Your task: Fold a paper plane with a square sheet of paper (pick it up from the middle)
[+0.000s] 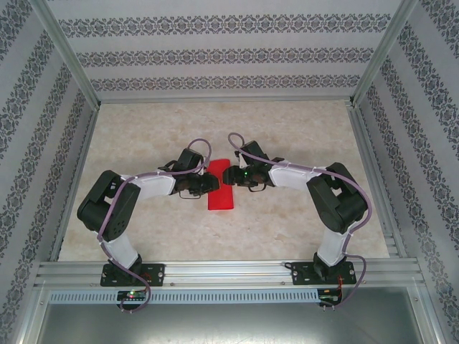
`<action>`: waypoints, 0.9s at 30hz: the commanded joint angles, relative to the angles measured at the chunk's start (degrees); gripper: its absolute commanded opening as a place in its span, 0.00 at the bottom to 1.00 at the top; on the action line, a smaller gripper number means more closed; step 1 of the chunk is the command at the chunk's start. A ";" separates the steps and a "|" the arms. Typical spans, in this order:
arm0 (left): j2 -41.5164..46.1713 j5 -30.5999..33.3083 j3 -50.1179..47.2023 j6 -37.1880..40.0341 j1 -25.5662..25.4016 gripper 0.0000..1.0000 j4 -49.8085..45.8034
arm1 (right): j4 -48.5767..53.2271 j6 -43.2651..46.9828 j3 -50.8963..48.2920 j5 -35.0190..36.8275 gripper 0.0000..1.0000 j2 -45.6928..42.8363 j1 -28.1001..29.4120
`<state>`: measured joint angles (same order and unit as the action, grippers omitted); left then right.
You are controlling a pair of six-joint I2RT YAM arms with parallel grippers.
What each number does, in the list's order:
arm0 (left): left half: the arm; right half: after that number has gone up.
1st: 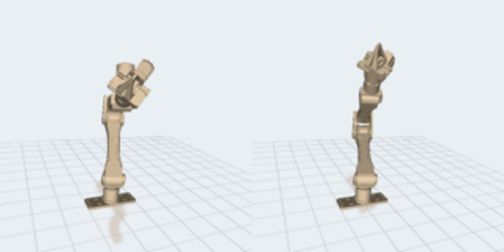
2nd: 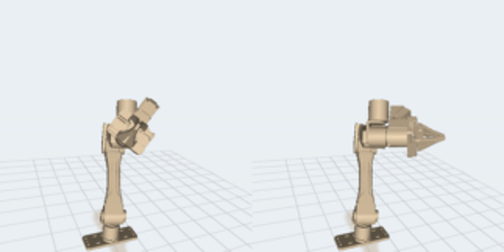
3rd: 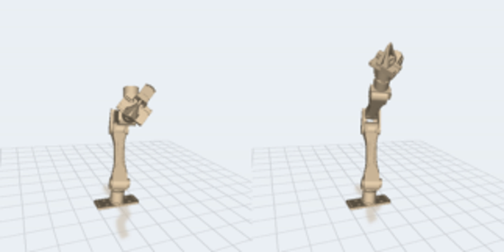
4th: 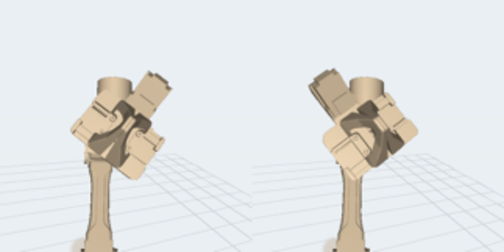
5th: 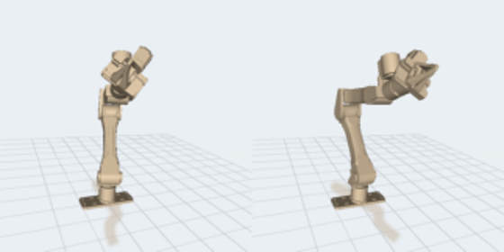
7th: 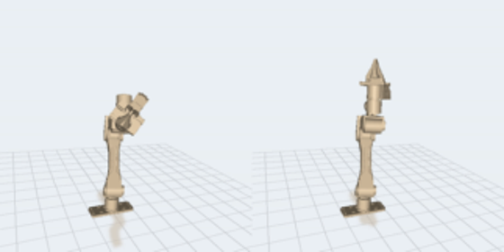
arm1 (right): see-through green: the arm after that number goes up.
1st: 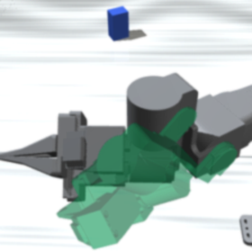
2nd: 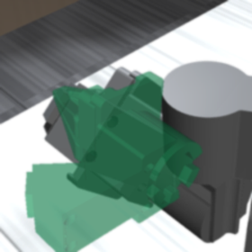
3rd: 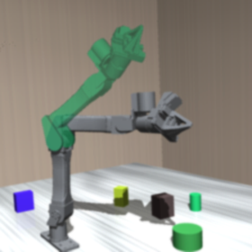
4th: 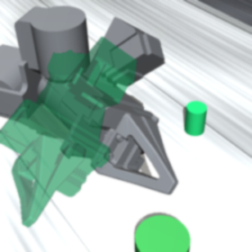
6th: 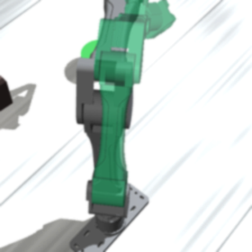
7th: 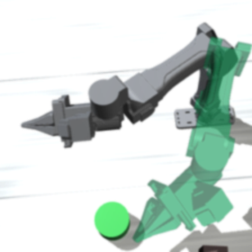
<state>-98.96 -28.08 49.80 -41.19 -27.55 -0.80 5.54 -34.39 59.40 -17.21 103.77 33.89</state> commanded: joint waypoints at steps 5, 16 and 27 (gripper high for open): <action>-0.62 -0.98 1.70 0.44 -0.93 0.26 1.23 | 1.33 2.29 2.78 1.04 0.57 2.68 0.14; -0.18 -1.61 2.85 0.95 -0.99 0.26 0.55 | 5.78 3.83 5.79 4.82 0.51 5.43 0.61; 4.69 1.29 5.49 2.97 -1.19 0.28 -6.99 | 7.83 3.02 7.80 6.70 0.44 6.89 1.04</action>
<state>-96.86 -28.16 53.54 -40.12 -27.81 -4.03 11.84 -31.48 65.56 -12.47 109.56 34.04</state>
